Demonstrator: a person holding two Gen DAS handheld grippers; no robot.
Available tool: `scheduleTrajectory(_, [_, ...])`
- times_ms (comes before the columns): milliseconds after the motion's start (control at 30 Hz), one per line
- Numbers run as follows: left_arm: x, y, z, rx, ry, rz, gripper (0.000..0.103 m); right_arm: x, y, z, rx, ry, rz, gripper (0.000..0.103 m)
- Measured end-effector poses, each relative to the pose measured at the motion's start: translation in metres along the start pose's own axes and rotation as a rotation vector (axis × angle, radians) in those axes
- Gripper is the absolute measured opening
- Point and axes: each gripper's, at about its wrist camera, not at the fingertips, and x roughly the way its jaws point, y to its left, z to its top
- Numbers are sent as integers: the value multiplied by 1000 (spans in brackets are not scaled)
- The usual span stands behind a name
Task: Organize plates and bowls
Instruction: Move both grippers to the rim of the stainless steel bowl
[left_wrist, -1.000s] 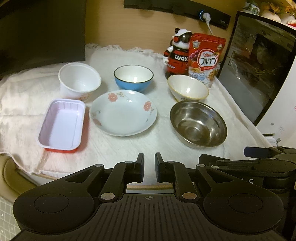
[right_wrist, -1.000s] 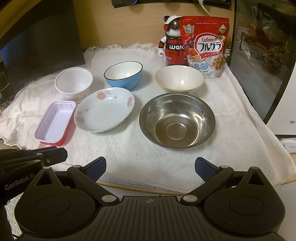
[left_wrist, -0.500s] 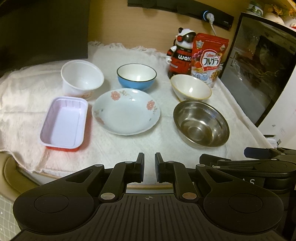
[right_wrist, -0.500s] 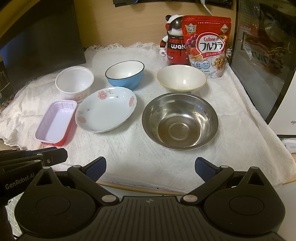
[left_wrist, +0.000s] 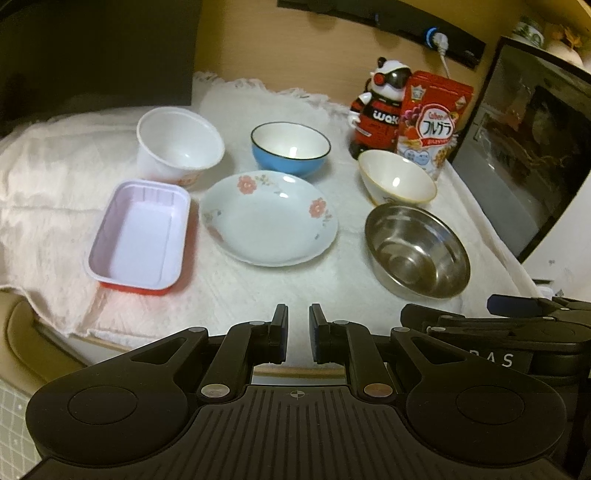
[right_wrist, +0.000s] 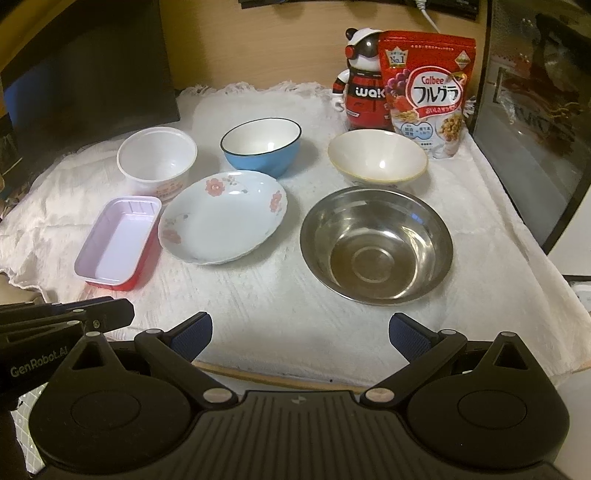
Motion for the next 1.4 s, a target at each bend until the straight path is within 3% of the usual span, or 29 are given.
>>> scheduleTrajectory(233, [23, 35, 20, -38, 4, -121, 15, 17, 8, 14, 52, -68, 57, 103])
scheduleTrajectory(300, [35, 40, 25, -17, 20, -117, 15, 23, 10, 21, 77, -93, 44, 103])
scheduleTrajectory(400, [60, 43, 40, 30, 80, -73, 15, 31, 9, 34, 135, -109, 3, 103])
scheduleTrajectory(500, [88, 58, 53, 36, 172, -188, 15, 36, 15, 45, 154, -127, -39, 103])
scheduleTrajectory(567, [106, 76, 59, -33, 212, -246, 15, 45, 18, 49, 168, -110, -44, 103])
scheduleTrajectory(667, [123, 92, 61, -50, 250, -219, 15, 59, 22, 52, 215, -55, -43, 103])
scheduleTrajectory(733, [129, 99, 63, -48, 261, -243, 15, 62, 25, 54, 209, -45, -35, 103])
scheduleTrajectory(833, [134, 102, 67, -50, 265, -262, 15, 70, 27, 62, 148, -28, -46, 103])
scheduleTrajectory(933, [125, 95, 70, -48, 219, -313, 15, 81, 21, 73, 74, -14, -24, 103])
scheduleTrajectory(1067, [126, 66, 76, -50, 193, -335, 15, 86, -16, 86, 51, -84, -38, 103])
scheduleTrajectory(1133, [131, 48, 78, -80, 211, -339, 15, 89, -45, 91, 101, -81, -48, 103])
scheduleTrajectory(1233, [141, 9, 83, -44, 207, -350, 15, 96, -93, 89, 122, -81, -87, 103])
scheduleTrajectory(1300, [153, -14, 85, -41, 208, -311, 15, 107, -124, 81, 136, -52, -116, 102])
scheduleTrajectory(1400, [171, -40, 85, -49, 231, -289, 15, 125, -166, 68, 205, 16, -39, 102])
